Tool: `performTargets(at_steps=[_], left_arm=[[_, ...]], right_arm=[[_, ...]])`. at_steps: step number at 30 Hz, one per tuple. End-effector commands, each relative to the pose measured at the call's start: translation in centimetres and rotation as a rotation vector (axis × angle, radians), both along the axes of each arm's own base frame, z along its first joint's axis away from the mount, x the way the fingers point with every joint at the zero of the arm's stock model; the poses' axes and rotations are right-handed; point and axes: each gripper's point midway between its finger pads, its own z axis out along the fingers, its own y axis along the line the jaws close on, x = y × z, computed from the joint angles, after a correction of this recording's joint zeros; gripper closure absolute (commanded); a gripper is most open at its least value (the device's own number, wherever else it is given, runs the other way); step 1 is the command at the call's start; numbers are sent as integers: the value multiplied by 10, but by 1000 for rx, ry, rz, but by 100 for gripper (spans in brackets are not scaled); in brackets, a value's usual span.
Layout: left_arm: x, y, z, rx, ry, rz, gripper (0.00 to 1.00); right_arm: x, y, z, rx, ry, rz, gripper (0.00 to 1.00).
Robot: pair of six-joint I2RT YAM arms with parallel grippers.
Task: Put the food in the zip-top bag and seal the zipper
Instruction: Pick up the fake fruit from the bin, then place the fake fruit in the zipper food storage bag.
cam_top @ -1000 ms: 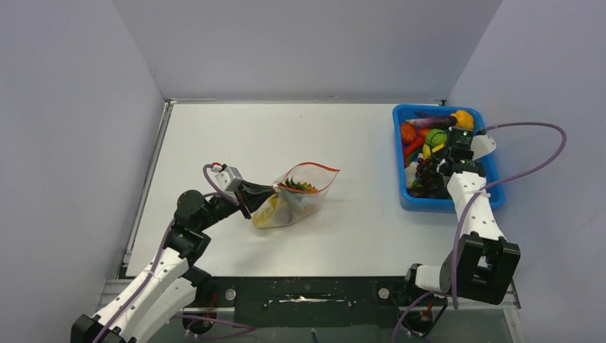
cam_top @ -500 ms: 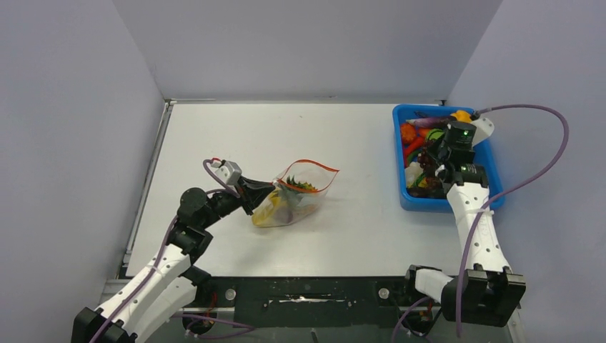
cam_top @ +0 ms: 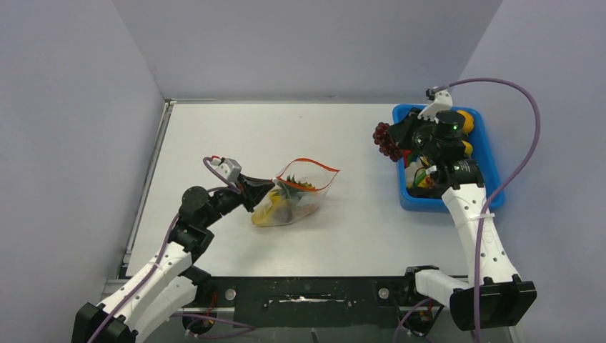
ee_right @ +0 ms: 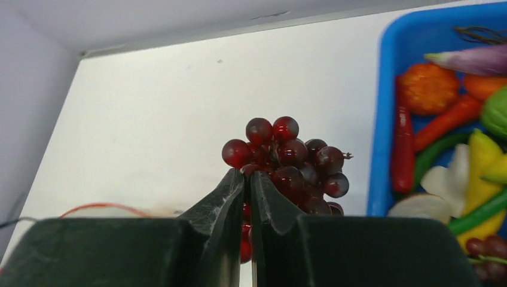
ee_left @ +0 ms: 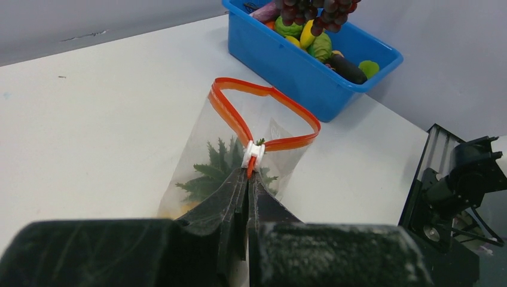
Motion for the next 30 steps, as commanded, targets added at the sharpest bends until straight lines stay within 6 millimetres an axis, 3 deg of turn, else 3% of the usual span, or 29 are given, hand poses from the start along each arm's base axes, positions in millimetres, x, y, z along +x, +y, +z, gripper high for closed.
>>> performTargets(at_steps=[1, 12, 21, 30], left_arm=[[0, 0, 41, -51, -125, -11, 100], [-6, -5, 51, -75, -151, -55, 100], [-14, -6, 54, -69, -188, -91, 100], [-15, -6, 53, -60, -198, -104, 100]], right_arm=[[-18, 64, 63, -32, -228, 355, 93], [-53, 149, 85, 12, -330, 734, 94], [-67, 187, 73, 3, -302, 901, 94], [-82, 221, 42, -58, -199, 1041, 94]])
